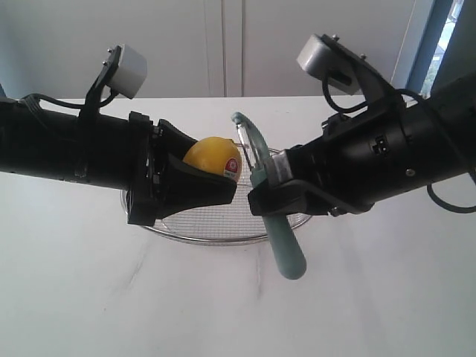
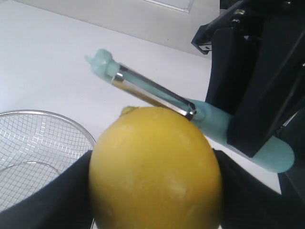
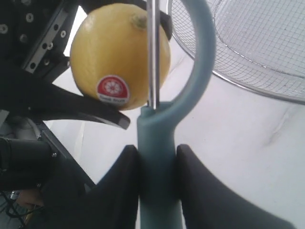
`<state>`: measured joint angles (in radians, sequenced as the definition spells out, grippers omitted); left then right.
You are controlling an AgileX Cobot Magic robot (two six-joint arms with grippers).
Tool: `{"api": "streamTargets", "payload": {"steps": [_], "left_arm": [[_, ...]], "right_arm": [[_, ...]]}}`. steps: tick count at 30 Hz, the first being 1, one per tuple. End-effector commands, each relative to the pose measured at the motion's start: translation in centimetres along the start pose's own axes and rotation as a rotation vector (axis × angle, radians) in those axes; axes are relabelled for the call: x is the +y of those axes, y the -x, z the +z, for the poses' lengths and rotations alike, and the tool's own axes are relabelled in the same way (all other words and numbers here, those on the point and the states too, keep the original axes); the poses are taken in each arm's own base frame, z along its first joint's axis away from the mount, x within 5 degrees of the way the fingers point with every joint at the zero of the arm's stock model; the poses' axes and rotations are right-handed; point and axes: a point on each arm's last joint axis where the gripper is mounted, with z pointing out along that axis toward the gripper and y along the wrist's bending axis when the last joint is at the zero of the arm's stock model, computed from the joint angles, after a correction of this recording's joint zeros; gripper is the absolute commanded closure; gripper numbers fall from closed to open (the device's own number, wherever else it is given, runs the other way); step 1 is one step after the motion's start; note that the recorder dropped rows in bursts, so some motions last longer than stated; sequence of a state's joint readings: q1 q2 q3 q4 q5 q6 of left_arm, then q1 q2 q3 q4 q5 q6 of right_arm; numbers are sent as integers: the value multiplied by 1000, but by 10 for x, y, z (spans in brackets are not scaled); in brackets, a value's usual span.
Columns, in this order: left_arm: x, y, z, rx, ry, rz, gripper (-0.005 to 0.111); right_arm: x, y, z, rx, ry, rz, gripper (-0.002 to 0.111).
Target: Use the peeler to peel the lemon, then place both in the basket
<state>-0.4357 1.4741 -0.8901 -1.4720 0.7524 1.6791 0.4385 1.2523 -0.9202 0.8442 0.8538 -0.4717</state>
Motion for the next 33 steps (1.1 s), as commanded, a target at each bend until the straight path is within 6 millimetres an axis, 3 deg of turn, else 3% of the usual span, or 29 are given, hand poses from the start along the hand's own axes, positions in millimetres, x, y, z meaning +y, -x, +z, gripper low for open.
{"api": "streamTargets", "payload": {"steps": [1,9,25,33], "left_arm": [[-5,4,0,-39,-24,-17,107],[-5,4,0,-39,-24,-17,107],[-5,4,0,-40,-26,-17,107],[-5,5,0,-45,-24,-21,107]], "right_arm": [[0,0,-2,-16,-14,-8,108],[-9,1,2,-13,-79,2,108],[-29,0,32,91,-91,76,108],[-26,0,37,112,-21,76,108]]}}
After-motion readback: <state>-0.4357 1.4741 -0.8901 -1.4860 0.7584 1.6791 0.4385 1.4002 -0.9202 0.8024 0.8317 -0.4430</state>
